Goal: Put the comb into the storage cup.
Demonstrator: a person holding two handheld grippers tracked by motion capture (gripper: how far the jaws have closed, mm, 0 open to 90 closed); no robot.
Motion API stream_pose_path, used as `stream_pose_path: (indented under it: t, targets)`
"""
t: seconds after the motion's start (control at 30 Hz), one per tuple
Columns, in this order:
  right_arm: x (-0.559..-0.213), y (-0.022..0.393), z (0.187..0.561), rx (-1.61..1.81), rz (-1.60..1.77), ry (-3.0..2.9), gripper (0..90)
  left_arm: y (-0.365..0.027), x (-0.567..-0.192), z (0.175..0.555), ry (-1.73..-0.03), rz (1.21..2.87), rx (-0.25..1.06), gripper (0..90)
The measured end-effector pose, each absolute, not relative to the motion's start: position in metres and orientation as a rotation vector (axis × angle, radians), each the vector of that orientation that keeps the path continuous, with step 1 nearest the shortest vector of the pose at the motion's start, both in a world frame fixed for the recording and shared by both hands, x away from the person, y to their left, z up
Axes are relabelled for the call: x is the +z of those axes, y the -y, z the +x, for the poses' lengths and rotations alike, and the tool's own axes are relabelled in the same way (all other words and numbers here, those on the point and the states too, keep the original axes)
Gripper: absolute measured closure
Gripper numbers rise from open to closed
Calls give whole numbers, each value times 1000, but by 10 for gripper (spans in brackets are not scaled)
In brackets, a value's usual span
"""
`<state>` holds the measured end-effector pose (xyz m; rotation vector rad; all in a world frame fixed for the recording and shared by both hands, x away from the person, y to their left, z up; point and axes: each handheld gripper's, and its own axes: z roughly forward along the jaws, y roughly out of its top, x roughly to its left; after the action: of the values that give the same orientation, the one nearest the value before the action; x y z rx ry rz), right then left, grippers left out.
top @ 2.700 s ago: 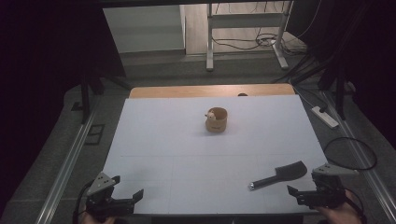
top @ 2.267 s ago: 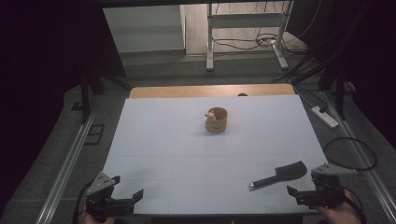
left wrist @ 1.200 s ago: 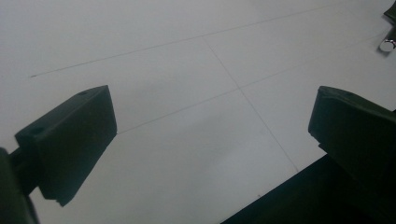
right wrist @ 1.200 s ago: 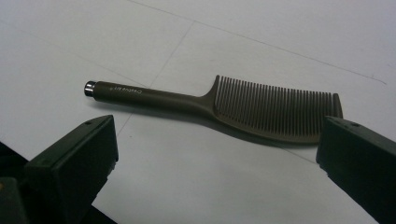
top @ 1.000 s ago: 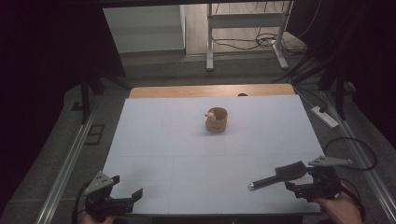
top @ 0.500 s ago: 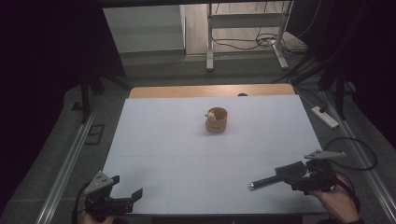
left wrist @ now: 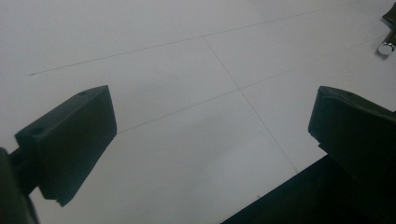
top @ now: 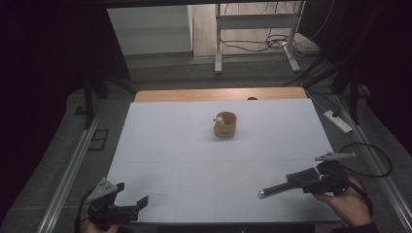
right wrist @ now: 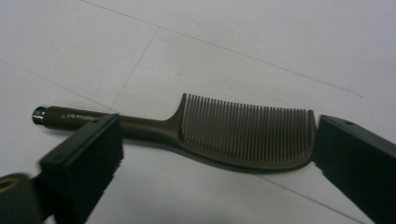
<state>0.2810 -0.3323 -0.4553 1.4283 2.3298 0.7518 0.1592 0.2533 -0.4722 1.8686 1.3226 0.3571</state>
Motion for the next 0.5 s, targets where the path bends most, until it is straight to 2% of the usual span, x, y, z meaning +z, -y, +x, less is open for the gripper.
stream_pose_path:
  t: [0.03, 0.07, 0.1, 0.2, 0.27, 0.3, 0.5]
  targets:
    - [-455, 333, 281, 751, 1428, -2325, 104, -253, -472, 159, -1323, 1869, 357, 12]
    - [-454, 335, 281, 760, 1423, -2324, 192, -253, -472, 159, -1322, 1869, 357, 12]
    - [-454, 335, 281, 760, 1423, -2324, 192, -253, -472, 159, -1322, 1869, 357, 12]
    - [-453, 339, 281, 785, 1397, -2342, 351, -253, -472, 159, -1322, 1868, 355, 12]
    - [-452, 341, 281, 811, 1384, -2355, 489, -254, -472, 159, -1321, 1868, 354, 13]
    - [-452, 341, 281, 815, 1383, -2362, 518, -254, -472, 159, -1321, 1867, 352, 12]
    - [-451, 346, 281, 811, 1356, -2389, 816, -254, -472, 159, -1319, 1867, 351, 13]
